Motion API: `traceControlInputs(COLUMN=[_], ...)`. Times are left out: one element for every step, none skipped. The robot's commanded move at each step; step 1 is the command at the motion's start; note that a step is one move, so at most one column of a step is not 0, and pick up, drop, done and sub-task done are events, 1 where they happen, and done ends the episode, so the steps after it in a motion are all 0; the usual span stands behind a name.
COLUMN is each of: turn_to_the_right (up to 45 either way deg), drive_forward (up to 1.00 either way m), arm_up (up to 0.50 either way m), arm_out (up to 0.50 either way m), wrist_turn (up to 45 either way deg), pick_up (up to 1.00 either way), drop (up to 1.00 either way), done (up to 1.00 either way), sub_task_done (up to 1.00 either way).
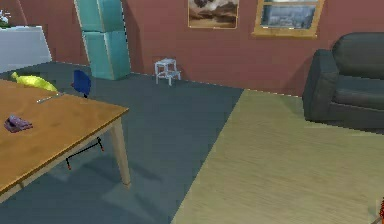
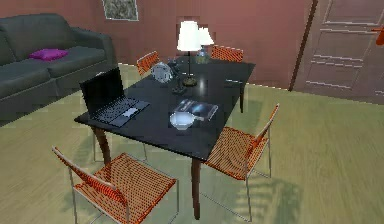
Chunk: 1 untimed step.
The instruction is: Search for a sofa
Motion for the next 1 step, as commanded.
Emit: traceControlInputs(turn_to_the_right=[-3.0], drive_forward=[0.00], arm_up=[0.00], arm_out=[0.00], wrist_turn=[0.0], pick_up=[0.00], drop=[0.00], done=[0.00], sub_task_done=[0.00])
